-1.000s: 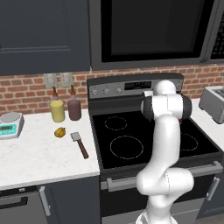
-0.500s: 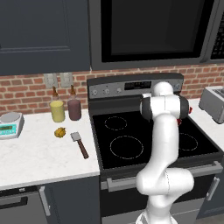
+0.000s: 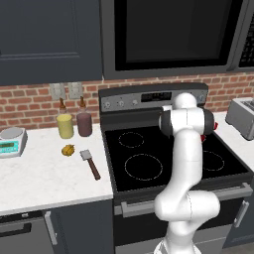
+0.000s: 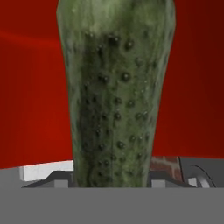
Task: Put the cucumber and squash in the pot. Retrieve the spatula and lightly stir the vegetables in the pot.
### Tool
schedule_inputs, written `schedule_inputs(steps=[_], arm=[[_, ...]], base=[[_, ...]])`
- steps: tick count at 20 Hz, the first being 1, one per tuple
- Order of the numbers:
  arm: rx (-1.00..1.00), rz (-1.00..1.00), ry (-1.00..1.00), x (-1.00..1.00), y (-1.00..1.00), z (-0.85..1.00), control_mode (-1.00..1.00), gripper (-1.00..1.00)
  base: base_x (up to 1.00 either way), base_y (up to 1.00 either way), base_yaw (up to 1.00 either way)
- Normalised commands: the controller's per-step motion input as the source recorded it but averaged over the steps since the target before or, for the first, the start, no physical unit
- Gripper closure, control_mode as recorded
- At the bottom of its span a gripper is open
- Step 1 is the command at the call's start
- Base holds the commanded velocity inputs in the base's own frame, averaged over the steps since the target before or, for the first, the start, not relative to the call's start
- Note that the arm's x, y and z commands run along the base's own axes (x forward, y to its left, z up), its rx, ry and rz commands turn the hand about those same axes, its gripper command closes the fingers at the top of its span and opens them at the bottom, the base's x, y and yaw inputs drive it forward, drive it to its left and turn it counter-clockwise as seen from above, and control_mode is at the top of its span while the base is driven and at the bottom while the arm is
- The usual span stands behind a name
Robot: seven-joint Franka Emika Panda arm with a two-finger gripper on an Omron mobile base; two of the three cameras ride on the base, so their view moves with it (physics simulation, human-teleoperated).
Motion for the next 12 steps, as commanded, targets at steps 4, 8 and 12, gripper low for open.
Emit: schedule_inputs(steps=[4, 8, 12], arm=[[0.02, 0.00, -0.02, -0.13, -0.09, 0.05, -1.00, -1.00], [0.04, 0.00, -0.06, -0.18, 0.00, 0.29, -1.00, -1.00], [0.07, 0.00, -0.13, -0.58, 0.01, 0.57, -1.00, -1.00]], base=[[0.00, 0.00, 0.00], [0.00, 0.00, 0.00], [0.00, 0.00, 0.00]])
